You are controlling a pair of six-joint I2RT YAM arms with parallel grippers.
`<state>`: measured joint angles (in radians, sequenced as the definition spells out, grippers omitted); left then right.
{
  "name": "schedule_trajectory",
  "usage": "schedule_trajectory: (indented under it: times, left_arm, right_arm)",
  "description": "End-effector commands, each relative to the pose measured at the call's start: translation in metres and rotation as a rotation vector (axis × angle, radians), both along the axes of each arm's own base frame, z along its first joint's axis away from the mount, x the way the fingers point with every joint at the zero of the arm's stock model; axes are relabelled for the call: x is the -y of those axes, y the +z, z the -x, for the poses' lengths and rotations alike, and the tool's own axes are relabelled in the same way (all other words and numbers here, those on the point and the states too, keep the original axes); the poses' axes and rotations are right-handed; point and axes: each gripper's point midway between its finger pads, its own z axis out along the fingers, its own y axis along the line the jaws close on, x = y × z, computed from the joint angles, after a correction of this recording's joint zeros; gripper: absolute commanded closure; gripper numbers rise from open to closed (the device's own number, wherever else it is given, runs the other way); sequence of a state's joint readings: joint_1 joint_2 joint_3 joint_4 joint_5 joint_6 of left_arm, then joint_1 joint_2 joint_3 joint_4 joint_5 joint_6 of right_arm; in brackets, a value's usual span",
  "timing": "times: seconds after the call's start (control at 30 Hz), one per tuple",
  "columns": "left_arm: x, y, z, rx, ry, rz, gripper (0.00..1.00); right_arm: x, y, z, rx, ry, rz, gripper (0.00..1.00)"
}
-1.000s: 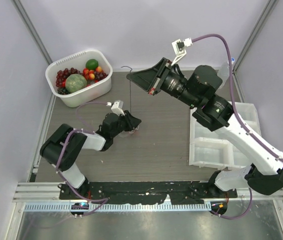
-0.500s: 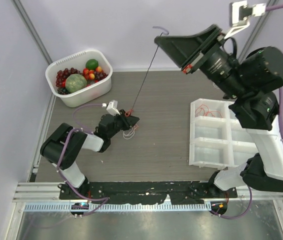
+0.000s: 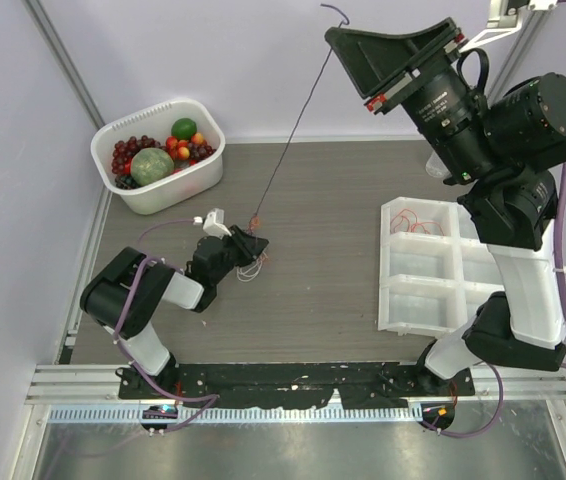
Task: Untangle the cables
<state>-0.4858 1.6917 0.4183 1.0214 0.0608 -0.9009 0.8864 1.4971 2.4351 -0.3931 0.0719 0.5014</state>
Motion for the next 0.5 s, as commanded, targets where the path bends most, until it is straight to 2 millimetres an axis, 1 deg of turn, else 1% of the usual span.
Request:
schedule_trajectory:
  times: [0.0, 0.03, 0.07, 0.1, 0.17, 0.23, 0.37, 0.43, 0.47]
  left_arm:
    - [-0.025, 0.002, -0.016, -0.001, 0.143, 0.026, 0.74]
    - [-0.028, 0.000, -0.017, -0.010, 0.154, 0.034, 0.74]
    - [-0.029, -0.001, -0.018, -0.015, 0.161, 0.037, 0.74]
    - [-0.030, -0.002, -0.018, -0.017, 0.166, 0.041, 0.74]
    - [-0.033, -0.002, -0.018, -0.017, 0.176, 0.045, 0.74]
    - [-0.035, -0.002, -0.018, -0.019, 0.183, 0.048, 0.74]
    - [-0.038, -0.003, -0.019, -0.024, 0.201, 0.053, 0.74]
    - [-0.036, -0.002, -0.018, -0.020, 0.191, 0.057, 0.74]
    - [-0.036, 0.000, -0.018, -0.014, 0.186, 0.057, 0.74]
  right_arm:
    - [0.069, 0.072, 0.035, 0.185, -0.114, -0.214, 0.99]
    - [0.080, 0.081, 0.041, 0.211, -0.127, -0.250, 0.99]
    - [0.082, 0.082, 0.041, 0.224, -0.135, -0.256, 0.99]
    - [0.092, 0.089, 0.047, 0.246, -0.145, -0.288, 0.99]
    - [0.097, 0.092, 0.049, 0.260, -0.162, -0.303, 0.99]
    - [0.097, 0.092, 0.048, 0.271, -0.176, -0.290, 0.99]
    - [0.093, 0.080, 0.034, 0.252, -0.238, -0.234, 0.99]
    - [0.089, 0.066, 0.023, 0.223, -0.274, -0.191, 0.99]
    - [0.083, 0.050, 0.012, 0.188, -0.295, -0.154, 0.99]
